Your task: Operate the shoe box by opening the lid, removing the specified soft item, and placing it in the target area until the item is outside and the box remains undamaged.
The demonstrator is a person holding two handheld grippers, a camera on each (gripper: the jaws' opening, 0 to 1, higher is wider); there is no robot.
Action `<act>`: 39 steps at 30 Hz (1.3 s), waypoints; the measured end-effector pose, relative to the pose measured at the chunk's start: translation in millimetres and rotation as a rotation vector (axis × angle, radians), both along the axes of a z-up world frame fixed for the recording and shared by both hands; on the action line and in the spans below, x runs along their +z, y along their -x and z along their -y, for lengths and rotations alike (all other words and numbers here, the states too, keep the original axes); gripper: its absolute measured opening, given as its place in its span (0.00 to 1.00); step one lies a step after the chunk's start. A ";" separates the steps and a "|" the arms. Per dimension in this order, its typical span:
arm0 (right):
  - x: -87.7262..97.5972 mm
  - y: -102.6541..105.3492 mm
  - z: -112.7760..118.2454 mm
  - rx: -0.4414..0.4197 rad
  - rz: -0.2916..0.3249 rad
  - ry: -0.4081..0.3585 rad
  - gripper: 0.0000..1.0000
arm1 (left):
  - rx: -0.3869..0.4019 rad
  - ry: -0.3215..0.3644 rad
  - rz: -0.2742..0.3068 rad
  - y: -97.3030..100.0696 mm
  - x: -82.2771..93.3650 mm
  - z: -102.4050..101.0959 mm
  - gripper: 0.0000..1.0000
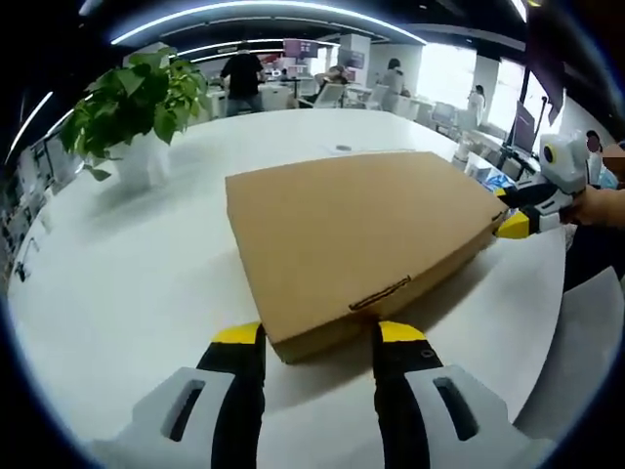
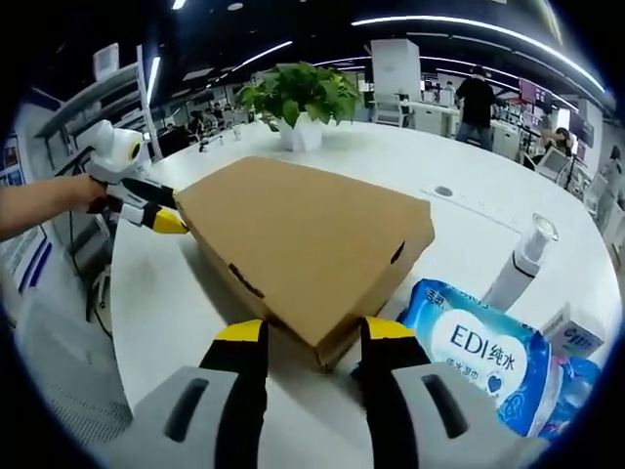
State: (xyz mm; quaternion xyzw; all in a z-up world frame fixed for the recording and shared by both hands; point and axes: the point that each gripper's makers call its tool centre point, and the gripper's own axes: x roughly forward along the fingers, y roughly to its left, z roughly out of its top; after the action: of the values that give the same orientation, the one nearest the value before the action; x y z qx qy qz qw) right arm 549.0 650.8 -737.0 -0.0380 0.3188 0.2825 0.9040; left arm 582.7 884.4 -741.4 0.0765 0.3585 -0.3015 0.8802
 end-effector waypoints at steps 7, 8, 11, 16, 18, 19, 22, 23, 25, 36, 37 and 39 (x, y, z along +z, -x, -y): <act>0.1 -8.9 2.7 -0.004 -0.003 -0.001 0.34 | -0.006 0.004 0.002 -8.0 0.1 2.8 0.42; 0.2 -9.1 2.6 -0.004 -0.004 -0.001 0.34 | -0.006 0.005 0.002 -9.1 0.1 3.0 0.42; -0.2 -10.4 3.1 -0.005 -0.003 0.001 0.35 | -0.011 0.003 0.002 -10.8 0.3 3.3 0.42; -0.1 -10.9 4.6 0.009 0.008 0.014 0.36 | -0.035 -0.030 0.019 -10.5 -1.1 1.1 0.41; -0.3 -10.9 4.9 0.012 0.012 0.020 0.35 | -0.034 -0.028 0.023 -10.6 -1.2 0.7 0.41; -0.2 -10.7 5.1 0.013 0.013 0.021 0.35 | -0.033 -0.028 0.024 -10.6 -1.1 0.4 0.40; 1.2 -9.6 6.0 0.019 0.019 0.030 0.33 | -0.032 -0.030 0.026 -10.5 -0.9 -0.9 0.39; 3.0 -8.8 6.6 0.020 0.023 0.030 0.33 | -0.031 -0.032 0.027 -10.2 -0.6 -1.6 0.39; 8.0 -7.5 7.8 0.016 0.034 0.023 0.33 | -0.025 -0.032 0.040 -9.4 2.4 -3.7 0.40; 26.8 8.9 32.9 -0.013 0.086 0.035 0.41 | 0.019 -0.008 0.081 13.1 23.5 -11.7 0.48; 28.9 11.6 37.9 -0.024 0.091 0.035 0.42 | 0.021 -0.002 0.084 16.3 25.9 -11.2 0.49; 34.1 17.4 45.4 -0.048 0.098 0.019 0.46 | 0.025 0.010 0.093 23.7 31.3 -9.9 0.52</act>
State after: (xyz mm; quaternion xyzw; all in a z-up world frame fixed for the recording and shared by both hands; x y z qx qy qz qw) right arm 531.6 605.4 -702.9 -0.0525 0.2777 0.2553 0.9246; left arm 559.0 894.3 -710.2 0.0818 0.3168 -0.2885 0.8998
